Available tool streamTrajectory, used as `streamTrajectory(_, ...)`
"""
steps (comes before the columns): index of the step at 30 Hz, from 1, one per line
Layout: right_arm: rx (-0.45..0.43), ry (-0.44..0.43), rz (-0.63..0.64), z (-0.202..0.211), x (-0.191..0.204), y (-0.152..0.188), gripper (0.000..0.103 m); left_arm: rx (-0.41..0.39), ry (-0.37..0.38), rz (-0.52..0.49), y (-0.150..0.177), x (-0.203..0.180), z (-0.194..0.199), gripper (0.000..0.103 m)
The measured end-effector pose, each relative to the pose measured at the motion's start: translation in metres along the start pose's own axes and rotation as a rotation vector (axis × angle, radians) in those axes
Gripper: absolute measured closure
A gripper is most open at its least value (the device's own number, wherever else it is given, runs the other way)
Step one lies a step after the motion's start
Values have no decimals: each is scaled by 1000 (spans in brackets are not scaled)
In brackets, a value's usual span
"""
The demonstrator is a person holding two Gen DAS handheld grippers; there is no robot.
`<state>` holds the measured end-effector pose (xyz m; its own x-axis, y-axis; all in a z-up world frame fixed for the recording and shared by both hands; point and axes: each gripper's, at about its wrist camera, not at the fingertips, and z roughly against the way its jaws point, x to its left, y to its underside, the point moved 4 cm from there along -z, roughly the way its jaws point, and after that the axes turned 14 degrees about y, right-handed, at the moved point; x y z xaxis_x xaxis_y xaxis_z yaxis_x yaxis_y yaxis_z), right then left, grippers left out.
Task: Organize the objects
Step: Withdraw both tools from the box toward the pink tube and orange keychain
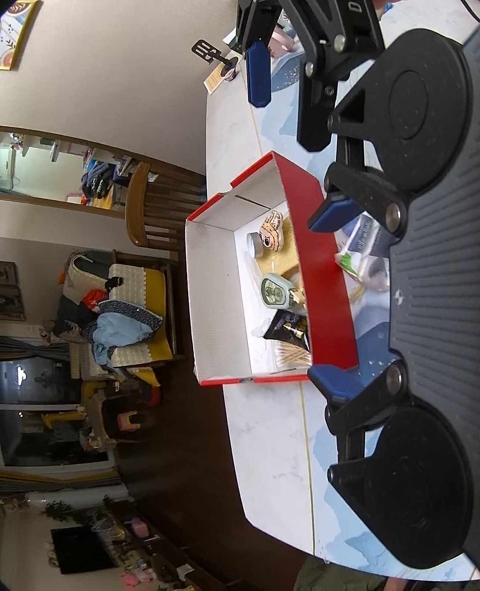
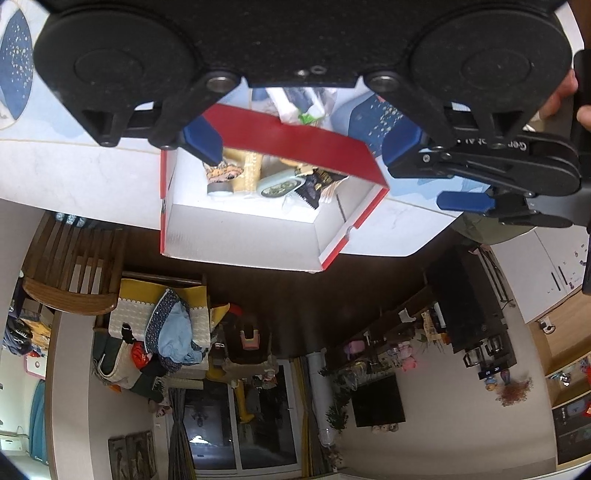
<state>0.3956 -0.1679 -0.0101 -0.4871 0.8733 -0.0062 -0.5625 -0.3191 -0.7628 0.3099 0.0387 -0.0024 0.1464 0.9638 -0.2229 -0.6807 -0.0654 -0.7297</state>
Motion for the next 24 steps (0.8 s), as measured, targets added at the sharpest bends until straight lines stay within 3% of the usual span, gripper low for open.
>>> streamTrajectory(2,-12,3,3,5,2,7,1,-4,-4,-5,7,-1,5,22)
streamTrajectory(12,-20,20,43,15,16,51,1,22,32,7,53,-8,16,16)
streamTrajectory(17,6,26,66,8,21,76,1,33,27,43,75,-5,12,0)
streamTrajectory(24,53,28,130,-4,35,117,1,57,33,92,99,5,-2,0)
